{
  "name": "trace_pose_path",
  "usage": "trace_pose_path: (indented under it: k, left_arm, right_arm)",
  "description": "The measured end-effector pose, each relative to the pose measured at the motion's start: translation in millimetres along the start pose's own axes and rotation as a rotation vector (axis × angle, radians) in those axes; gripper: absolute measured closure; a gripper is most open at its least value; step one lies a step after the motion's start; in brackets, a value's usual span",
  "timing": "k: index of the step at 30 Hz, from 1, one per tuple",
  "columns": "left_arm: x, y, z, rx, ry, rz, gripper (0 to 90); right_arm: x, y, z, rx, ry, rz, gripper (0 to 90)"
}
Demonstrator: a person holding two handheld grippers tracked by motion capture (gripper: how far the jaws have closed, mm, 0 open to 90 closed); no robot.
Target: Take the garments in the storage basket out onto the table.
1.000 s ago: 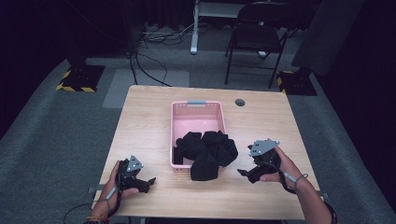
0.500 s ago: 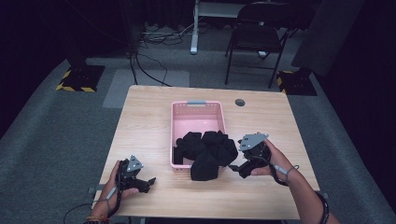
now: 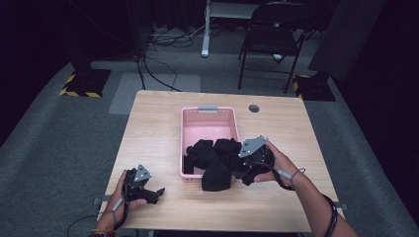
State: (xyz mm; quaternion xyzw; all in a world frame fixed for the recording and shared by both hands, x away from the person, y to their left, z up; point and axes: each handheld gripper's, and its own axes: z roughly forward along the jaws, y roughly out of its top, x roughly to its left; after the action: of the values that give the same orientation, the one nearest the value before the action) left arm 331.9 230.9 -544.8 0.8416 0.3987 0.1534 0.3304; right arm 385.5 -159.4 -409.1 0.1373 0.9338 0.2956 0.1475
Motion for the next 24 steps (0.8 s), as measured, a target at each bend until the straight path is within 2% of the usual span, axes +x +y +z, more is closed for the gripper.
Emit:
trace_pose_path:
  k: [8, 16, 24]
  left_arm:
    - [0.1, 0.0, -0.1, 0.001, 0.0, 0.001, 0.0]
    - [0.1, 0.0, -0.1, 0.001, 0.0, 0.001, 0.0]
    - [0.1, 0.0, 0.0, 0.001, 0.0, 0.001, 0.0]
  right_arm:
    - [-2.2, 18.4, 15.0, 0.014, 0.012, -0.003, 3.8]
    - [-2.1, 28.6, 31.6, 0.042, 0.031, -0.011, 3.8]
    - [-6.7, 38.8, 50.4, 0.091, 0.05, 0.007, 3.5]
